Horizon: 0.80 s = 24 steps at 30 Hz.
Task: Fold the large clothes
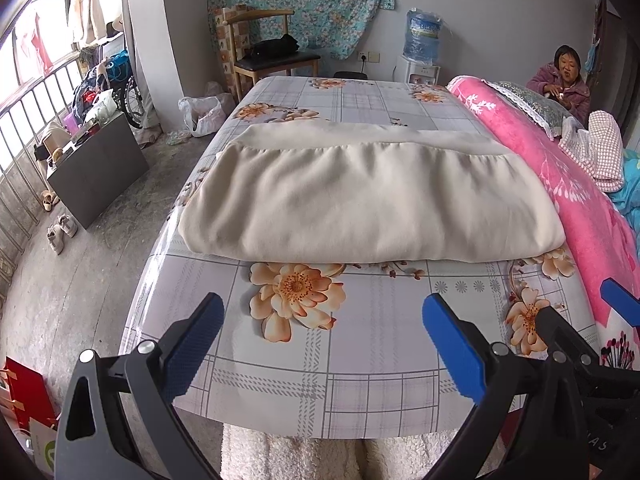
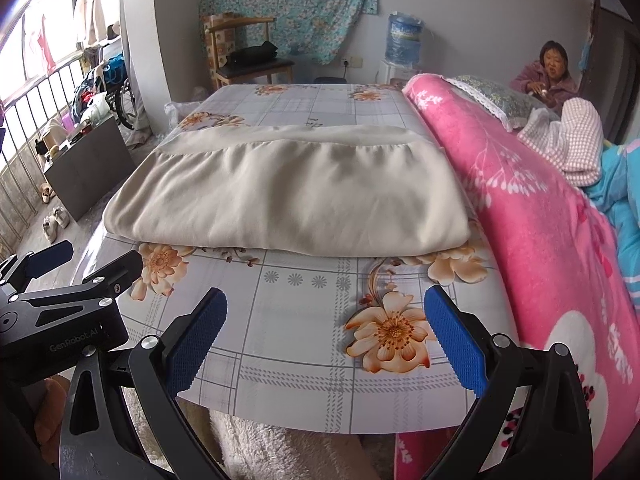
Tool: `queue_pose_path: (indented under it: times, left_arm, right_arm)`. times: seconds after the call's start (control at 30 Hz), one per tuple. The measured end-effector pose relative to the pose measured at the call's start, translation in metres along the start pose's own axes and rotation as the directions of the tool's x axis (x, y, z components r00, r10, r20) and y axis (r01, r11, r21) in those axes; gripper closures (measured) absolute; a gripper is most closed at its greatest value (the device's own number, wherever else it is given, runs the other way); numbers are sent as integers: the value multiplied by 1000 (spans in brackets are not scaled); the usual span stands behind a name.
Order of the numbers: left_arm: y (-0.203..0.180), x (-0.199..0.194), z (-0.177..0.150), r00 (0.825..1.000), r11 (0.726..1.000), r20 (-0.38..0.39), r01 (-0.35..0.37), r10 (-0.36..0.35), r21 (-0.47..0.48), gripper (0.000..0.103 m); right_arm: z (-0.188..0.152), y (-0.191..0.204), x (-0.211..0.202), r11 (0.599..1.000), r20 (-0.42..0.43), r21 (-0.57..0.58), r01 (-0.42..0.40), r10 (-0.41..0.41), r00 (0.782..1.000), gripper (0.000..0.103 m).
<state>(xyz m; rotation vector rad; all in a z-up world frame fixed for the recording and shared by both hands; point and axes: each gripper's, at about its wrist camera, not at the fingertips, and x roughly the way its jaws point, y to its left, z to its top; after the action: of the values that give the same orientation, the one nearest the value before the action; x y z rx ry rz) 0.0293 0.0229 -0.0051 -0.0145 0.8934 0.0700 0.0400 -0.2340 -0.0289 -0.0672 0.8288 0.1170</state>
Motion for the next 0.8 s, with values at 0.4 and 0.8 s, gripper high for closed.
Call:
queue_pose_path:
  times: [0.4,0.8]
  left_arm:
    - [0,2,-1,1000,1000,-19,14,-15,-10,5]
    - [2,5,0,999,1000,-27,22,-22,-19,5]
  right_arm:
    - [1,-2,0,1000,-4,11,14,-14,1000,8]
    - [0,-2,1,1000,-8,11,20,-20,1000,8]
